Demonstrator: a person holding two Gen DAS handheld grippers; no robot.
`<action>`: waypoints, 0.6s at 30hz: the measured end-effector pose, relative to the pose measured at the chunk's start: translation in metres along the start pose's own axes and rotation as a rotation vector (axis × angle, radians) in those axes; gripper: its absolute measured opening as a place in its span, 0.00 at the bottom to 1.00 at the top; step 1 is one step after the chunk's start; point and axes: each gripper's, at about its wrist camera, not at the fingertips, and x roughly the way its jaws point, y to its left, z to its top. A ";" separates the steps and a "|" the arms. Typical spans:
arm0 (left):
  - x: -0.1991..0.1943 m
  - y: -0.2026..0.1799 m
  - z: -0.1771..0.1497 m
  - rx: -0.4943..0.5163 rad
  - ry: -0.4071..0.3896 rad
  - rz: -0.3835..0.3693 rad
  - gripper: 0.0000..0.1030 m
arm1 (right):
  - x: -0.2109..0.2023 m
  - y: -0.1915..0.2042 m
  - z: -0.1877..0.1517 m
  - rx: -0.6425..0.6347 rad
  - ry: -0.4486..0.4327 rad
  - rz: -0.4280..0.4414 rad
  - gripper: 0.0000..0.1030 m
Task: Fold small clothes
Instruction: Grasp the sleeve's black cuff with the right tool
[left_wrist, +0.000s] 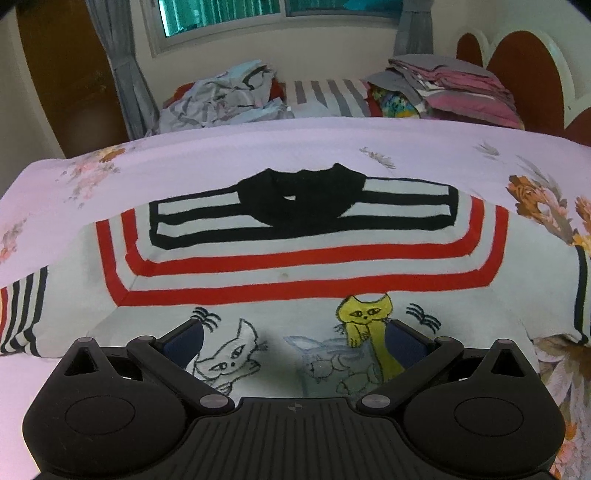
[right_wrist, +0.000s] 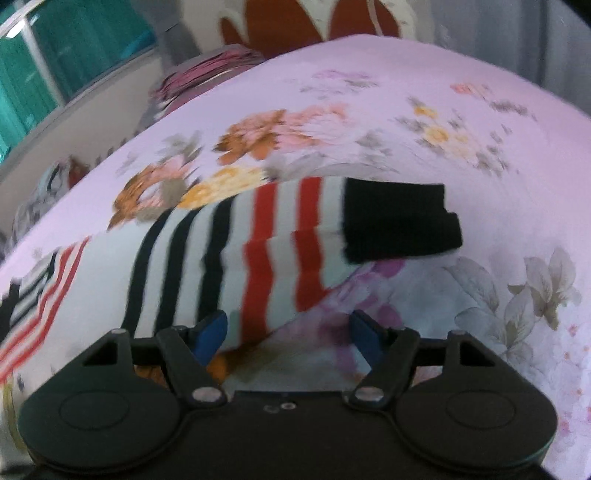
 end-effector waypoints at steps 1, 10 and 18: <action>0.001 0.000 0.000 0.007 0.000 0.007 1.00 | 0.002 -0.002 0.004 0.009 -0.007 0.002 0.71; 0.011 0.014 0.002 -0.040 0.059 -0.052 1.00 | 0.018 -0.026 0.031 0.184 -0.089 0.027 0.30; 0.009 0.042 0.007 -0.200 -0.019 -0.201 1.00 | -0.005 -0.004 0.035 0.092 -0.198 0.093 0.09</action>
